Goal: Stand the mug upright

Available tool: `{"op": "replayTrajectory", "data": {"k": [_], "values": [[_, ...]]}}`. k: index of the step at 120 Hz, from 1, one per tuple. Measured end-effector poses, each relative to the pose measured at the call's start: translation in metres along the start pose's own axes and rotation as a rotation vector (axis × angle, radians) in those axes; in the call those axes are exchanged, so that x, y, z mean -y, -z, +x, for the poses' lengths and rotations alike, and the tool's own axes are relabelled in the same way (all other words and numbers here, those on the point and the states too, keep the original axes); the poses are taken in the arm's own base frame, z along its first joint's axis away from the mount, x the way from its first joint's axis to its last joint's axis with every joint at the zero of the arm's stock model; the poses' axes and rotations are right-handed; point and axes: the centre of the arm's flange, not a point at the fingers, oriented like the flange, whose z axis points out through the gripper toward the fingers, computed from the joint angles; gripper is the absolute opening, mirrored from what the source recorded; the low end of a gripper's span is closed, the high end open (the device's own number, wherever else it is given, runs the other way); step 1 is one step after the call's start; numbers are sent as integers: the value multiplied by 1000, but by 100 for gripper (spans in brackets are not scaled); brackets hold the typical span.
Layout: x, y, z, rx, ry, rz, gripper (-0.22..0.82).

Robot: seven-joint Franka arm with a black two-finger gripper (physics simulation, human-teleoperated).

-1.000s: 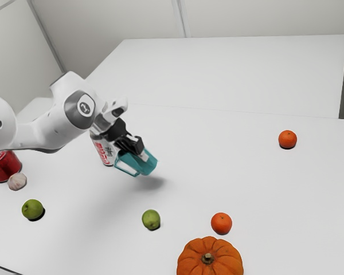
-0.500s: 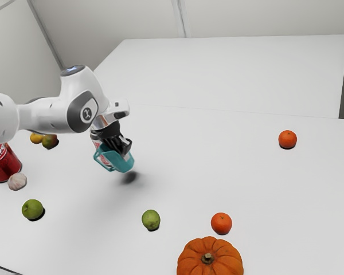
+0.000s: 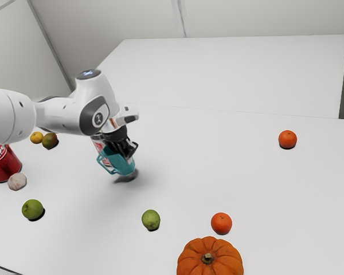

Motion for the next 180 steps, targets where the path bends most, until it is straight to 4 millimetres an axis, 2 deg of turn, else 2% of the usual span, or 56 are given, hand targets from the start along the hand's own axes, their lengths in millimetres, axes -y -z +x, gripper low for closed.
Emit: {"op": "replayTrajectory", "data": {"k": [29,62,99,133,153,172,180], "values": [[5,-5,10,-8,36,12,-18],[6,-13,12,1,56,15,-18],[6,-11,12,-2,67,10,5],[6,-2,16,-20,70,10,25],[6,18,16,-55,70,5,30],[1,56,25,-120,60,2,33],[-1,81,37,-158,54,5,34]]}}
